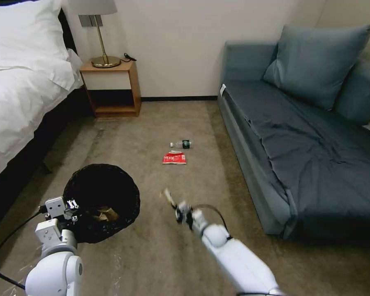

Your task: Pick up the trash bin, then pick up the garbage on the floor and place it into the trash bin.

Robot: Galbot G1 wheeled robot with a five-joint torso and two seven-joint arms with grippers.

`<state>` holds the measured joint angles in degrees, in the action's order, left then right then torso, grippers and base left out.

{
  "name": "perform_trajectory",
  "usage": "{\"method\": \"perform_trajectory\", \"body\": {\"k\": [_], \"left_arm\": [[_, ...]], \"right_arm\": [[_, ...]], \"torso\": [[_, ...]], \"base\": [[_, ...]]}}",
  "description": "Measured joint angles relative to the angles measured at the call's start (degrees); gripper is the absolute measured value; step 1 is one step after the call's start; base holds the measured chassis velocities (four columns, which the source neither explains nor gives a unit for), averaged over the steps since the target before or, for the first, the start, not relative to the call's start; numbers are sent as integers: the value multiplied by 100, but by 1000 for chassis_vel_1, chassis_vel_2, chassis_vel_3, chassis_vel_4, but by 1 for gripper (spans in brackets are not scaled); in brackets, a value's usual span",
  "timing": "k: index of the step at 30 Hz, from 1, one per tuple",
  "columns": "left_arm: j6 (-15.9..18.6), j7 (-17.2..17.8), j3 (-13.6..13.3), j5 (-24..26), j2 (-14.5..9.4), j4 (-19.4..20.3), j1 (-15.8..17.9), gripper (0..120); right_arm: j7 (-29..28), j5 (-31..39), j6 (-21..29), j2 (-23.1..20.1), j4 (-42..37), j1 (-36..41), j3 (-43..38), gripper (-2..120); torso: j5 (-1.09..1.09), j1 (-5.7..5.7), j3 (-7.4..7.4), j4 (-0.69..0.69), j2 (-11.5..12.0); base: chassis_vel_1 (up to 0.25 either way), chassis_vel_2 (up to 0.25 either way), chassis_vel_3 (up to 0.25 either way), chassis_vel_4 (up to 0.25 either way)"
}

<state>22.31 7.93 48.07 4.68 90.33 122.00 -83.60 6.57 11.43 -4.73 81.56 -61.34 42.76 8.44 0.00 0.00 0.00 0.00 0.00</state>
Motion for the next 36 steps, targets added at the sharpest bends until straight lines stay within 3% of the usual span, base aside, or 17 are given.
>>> {"method": "perform_trajectory", "body": {"k": [4,13,36], "left_arm": [[-9,-2,-67,-21,49,-119,51,4],[105,18,-95,-32,3,-133,217,4],[77,14,-113,-66,125,-108,223,4]], "right_arm": [[-733,755,215,-18,-1164,-433,268,0],[-1084,1105,517,10,-2461,-482,1126,0],[-1109,528,517,231,-2138,-252,2145,0]], "torso": [[-1,0,0,0,0],[0,0,0,0,0],[0,0,0,0,0]], "base": [[0,0,0,0],[0,0,0,0],[0,0,0,0]]}}
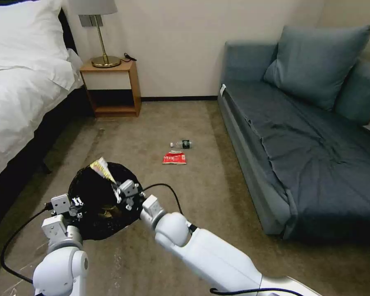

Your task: Pick up the trash bin, then pick up the garbage on the floor and place it into the trash bin.

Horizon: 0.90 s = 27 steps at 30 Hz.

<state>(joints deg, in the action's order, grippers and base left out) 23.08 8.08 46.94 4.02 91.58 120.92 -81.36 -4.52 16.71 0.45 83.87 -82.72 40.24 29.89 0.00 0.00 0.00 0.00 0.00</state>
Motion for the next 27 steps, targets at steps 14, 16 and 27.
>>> {"method": "perform_trajectory", "body": {"k": [14,16,27], "left_arm": [[-22,-20,32,22,-18,-57,27,4],[-22,-20,29,22,-14,-57,29,4],[-21,-33,21,28,-68,-111,75,4]], "right_arm": [[115,-330,-128,-22,66,218,-61,42],[118,-330,-129,-36,49,235,-77,45],[-81,-99,-5,-305,-713,262,-777,82]], "torso": [[0,0,0,0,0],[0,0,0,0,0],[1,0,0,1,0]], "base": [[0,0,0,0],[0,0,0,0],[0,0,0,0]]}}
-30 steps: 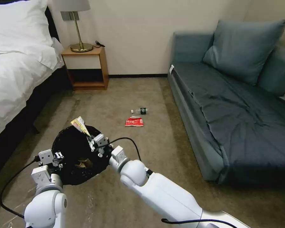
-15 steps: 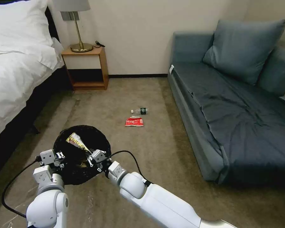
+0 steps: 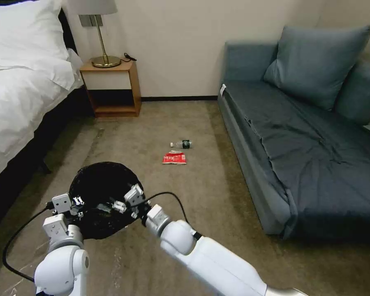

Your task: Pick up the trash bin, then pick up the garbage on the floor and place it into the trash bin.

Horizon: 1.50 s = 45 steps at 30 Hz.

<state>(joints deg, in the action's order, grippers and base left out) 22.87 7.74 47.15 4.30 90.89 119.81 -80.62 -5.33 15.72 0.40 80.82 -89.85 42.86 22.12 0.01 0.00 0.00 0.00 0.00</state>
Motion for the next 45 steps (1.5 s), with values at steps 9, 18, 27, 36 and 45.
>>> {"method": "perform_trajectory", "body": {"k": [9,18,27,36,45], "left_arm": [[-59,-106,-19,241,-313,-305,160,4],[-78,-295,-63,298,-439,-435,267,4],[-175,-376,-62,325,-478,-523,225,4],[-182,-381,-42,332,-498,-508,175,4],[-206,-374,-50,297,-439,-465,129,4]], "right_arm": [[-961,134,297,-421,-1107,1227,-2412,100],[-950,-454,-745,-129,-882,2328,-3917,100],[-412,-850,-1578,93,-456,2827,-4294,100],[-215,-1002,-1730,86,-367,2897,-4310,100],[93,-971,-1733,86,-318,2964,-4350,100]], "torso": [[1,0,0,-2,0],[1,0,0,-2,0],[0,0,0,-1,0],[-1,0,0,0,0],[-1,0,0,0,0]], "base": [[0,0,0,0],[0,0,0,0],[0,0,0,0],[0,0,0,0],[0,0,0,0]]}}
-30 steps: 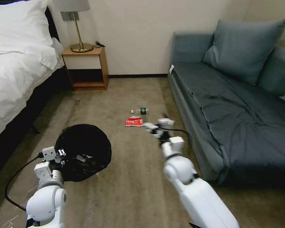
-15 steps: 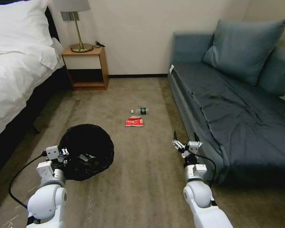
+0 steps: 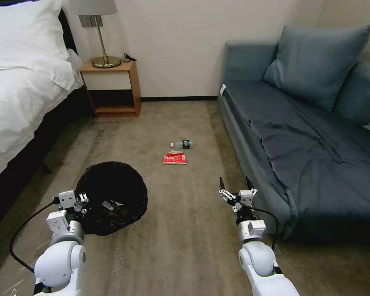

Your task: Pick up the trash bin, then pick up the garbage on the floor and place it into the trash bin.

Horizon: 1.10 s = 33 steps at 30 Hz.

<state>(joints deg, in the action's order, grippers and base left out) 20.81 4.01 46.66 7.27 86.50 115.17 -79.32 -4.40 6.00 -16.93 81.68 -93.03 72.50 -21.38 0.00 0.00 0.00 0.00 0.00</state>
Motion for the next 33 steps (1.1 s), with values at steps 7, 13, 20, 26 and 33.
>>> {"method": "perform_trajectory", "body": {"k": [7,13,20,26,33], "left_arm": [[-38,7,-18,-28,33,-2,-21,4],[-83,7,-39,-97,56,-50,-31,4],[-91,5,-30,-96,50,-51,-31,4],[-97,5,-17,-96,46,-51,-39,4],[-114,4,-2,-94,44,-58,-40,4]], "right_arm": [[81,39,-2,-15,24,-10,-47,100],[125,26,-7,-9,43,2,-60,100],[128,18,9,6,52,26,-14,100],[137,-21,17,15,91,22,46,100],[130,-68,105,42,87,-25,166,100]], "torso": [[0,0,0,0,0],[1,0,0,0,0],[0,0,0,-1,0],[0,0,0,0,0],[0,0,0,0,0]], "base": [[0,0,0,0],[-40,35,45,-46],[-80,89,74,-82],[-70,81,69,-63],[-74,65,63,-76]]}}
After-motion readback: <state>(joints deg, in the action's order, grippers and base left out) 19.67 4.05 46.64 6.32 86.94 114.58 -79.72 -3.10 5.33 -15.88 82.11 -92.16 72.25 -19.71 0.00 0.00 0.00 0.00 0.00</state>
